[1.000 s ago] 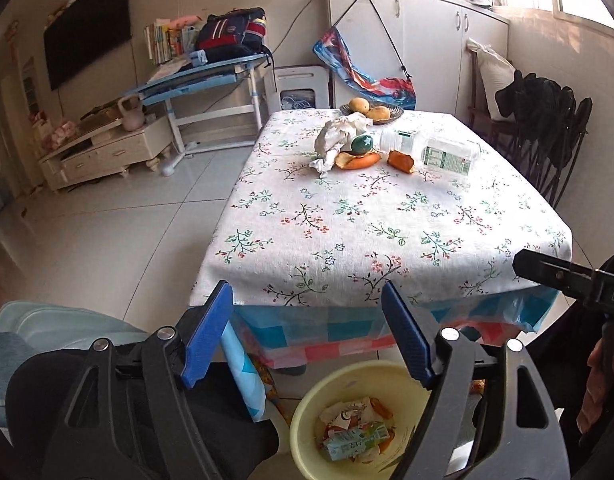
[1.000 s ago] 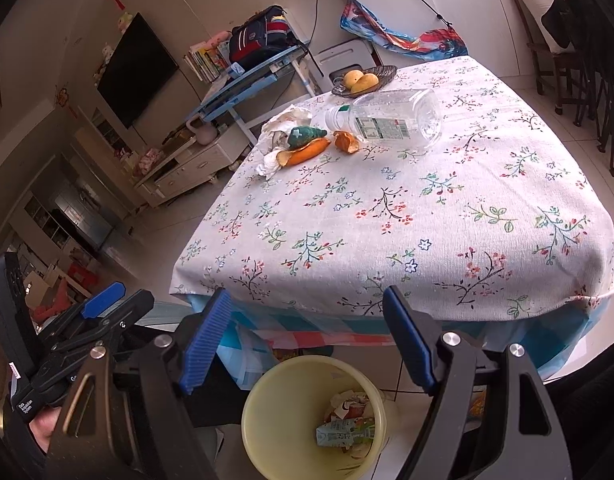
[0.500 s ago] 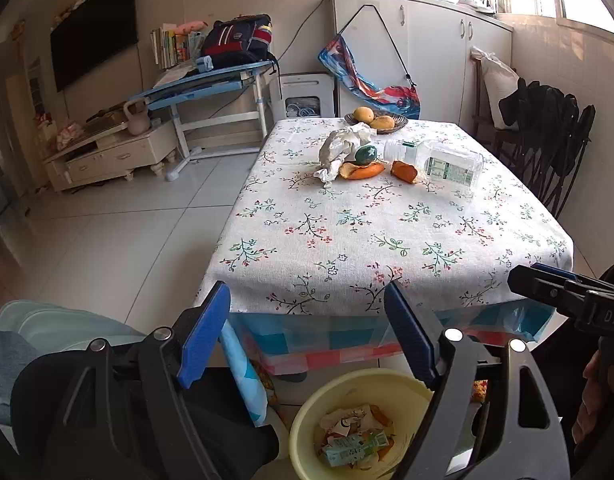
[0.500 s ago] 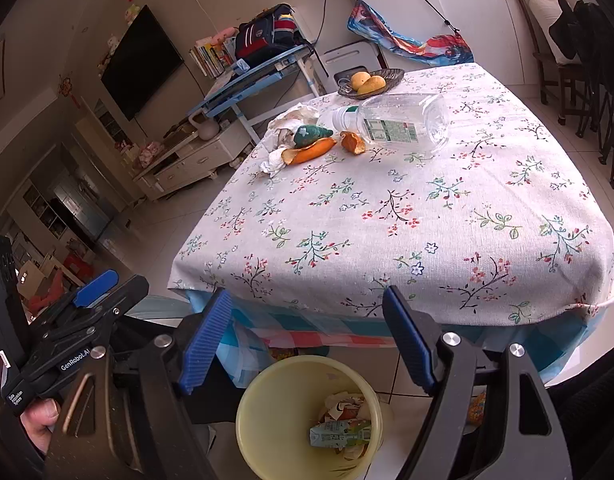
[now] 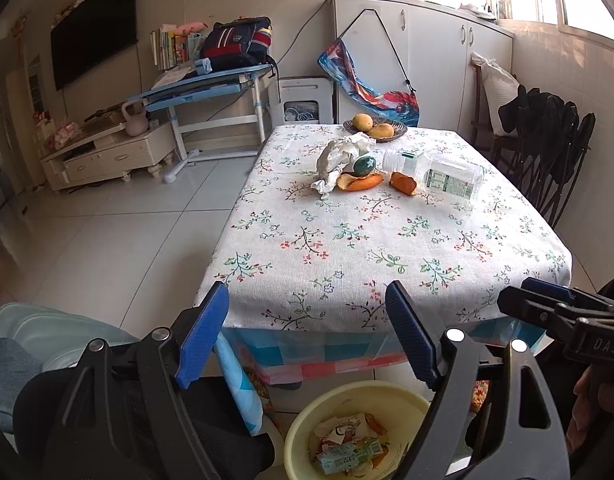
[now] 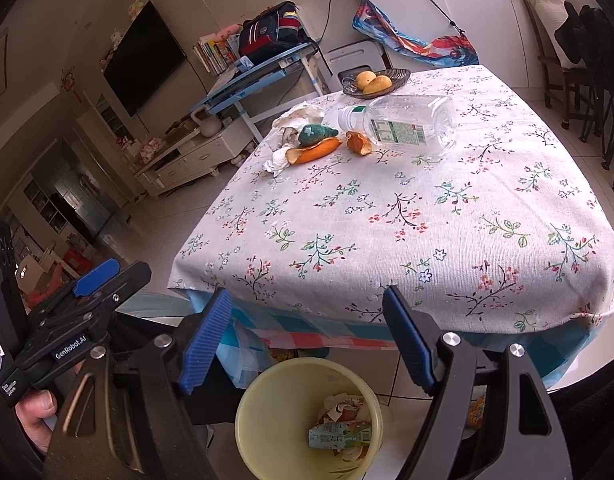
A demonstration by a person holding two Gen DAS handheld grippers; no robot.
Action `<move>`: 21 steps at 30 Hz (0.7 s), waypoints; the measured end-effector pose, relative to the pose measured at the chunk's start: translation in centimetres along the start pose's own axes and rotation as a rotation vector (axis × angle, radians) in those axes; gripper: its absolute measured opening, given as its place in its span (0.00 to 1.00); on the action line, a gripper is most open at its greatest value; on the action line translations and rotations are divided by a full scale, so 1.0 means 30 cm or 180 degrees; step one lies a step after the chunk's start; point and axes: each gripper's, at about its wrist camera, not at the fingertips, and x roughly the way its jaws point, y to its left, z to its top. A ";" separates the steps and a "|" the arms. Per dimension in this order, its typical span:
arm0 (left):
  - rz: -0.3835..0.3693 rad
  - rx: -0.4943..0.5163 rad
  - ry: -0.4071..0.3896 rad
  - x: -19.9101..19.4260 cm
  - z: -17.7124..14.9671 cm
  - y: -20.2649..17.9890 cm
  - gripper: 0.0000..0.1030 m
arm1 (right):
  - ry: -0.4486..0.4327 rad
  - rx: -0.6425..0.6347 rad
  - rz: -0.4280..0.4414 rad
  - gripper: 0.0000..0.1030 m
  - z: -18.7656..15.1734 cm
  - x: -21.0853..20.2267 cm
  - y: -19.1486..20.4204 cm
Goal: Collect trash
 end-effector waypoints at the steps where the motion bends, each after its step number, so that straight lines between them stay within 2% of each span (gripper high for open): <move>1: -0.0006 -0.0014 -0.0009 0.008 0.018 0.002 0.75 | -0.0004 -0.0013 -0.0004 0.73 0.009 0.004 0.003; 10: -0.0002 0.0120 -0.0043 0.126 0.173 -0.003 0.75 | 0.0014 -0.0241 -0.0051 0.73 0.126 0.081 0.027; 21: -0.0033 0.0330 0.0250 0.416 0.347 -0.028 0.76 | 0.0229 -0.0335 -0.0188 0.72 0.266 0.274 -0.025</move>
